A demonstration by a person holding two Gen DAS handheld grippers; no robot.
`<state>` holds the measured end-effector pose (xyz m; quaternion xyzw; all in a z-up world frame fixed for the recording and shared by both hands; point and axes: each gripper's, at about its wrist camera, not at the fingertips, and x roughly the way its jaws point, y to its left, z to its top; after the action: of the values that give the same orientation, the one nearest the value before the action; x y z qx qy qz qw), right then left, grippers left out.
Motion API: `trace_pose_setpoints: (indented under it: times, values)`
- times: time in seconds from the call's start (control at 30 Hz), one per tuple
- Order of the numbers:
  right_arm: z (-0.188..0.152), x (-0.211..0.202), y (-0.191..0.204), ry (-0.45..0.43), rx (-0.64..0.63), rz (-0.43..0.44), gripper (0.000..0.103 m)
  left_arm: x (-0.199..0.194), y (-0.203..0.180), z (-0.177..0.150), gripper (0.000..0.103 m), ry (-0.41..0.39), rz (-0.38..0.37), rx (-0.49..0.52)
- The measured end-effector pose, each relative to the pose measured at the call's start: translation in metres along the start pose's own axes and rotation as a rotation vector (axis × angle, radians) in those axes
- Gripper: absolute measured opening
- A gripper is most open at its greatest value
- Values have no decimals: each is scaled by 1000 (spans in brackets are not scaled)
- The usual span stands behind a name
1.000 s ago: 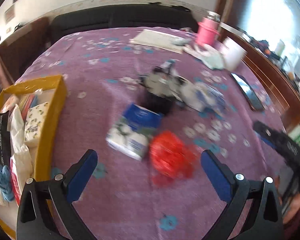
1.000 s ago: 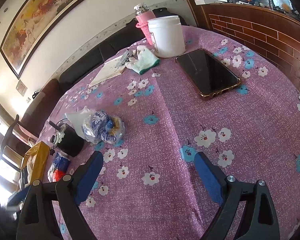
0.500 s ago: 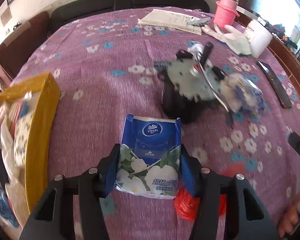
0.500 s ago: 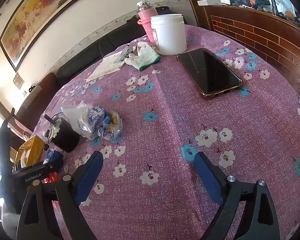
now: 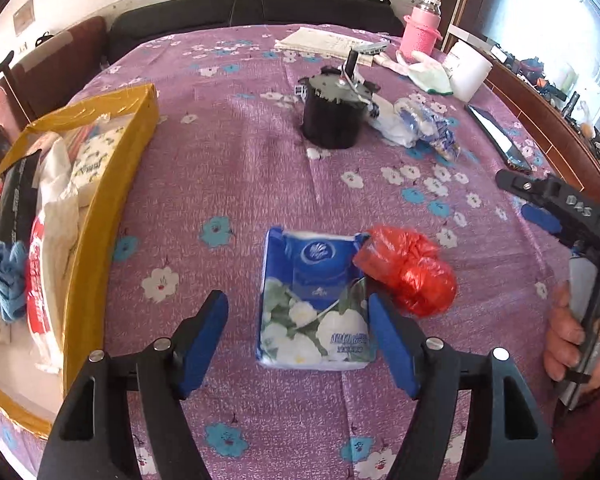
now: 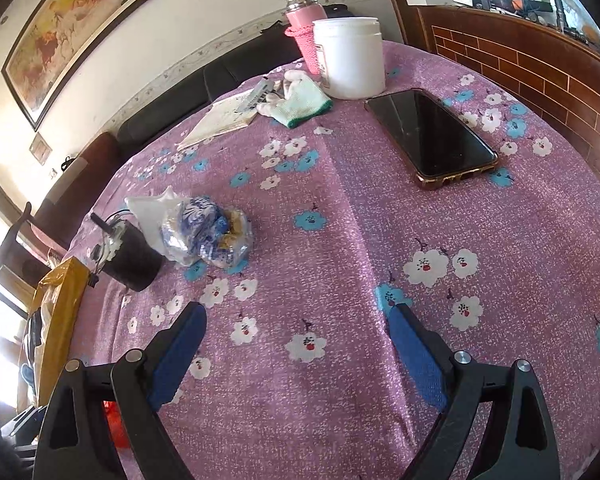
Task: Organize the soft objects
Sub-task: 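Grasp the blue-white tissue pack with the left tool while the right tool grasps the red bag, then carry the tissue pack and red bag into the yellow tray and open both tools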
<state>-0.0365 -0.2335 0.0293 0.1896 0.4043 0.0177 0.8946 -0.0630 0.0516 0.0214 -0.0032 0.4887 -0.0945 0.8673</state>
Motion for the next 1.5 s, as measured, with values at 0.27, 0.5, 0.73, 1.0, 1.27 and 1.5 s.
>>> trace_pose_setpoints:
  times: [0.27,0.5,0.73,1.0,1.27,1.5]
  values:
    - [-26,-11,74,125,-194,220,95,10,12,10,44,-16,-165,-31]
    - [-45,0,122,185,-343,195,93,-38,37,-15,44,-87,-232,-88]
    - [-67,21,147,221,-432,83,78,-94,82,-38,45,-169,-232,-146]
    - [-66,11,144,225,-384,89,43,-117,178,-58,45,-198,-87,-326]
    - [-53,-21,178,187,-396,163,43,-103,239,-51,45,-170,57,-395]
    - [-66,-30,248,211,-482,272,43,-88,274,-53,71,-122,124,-483]
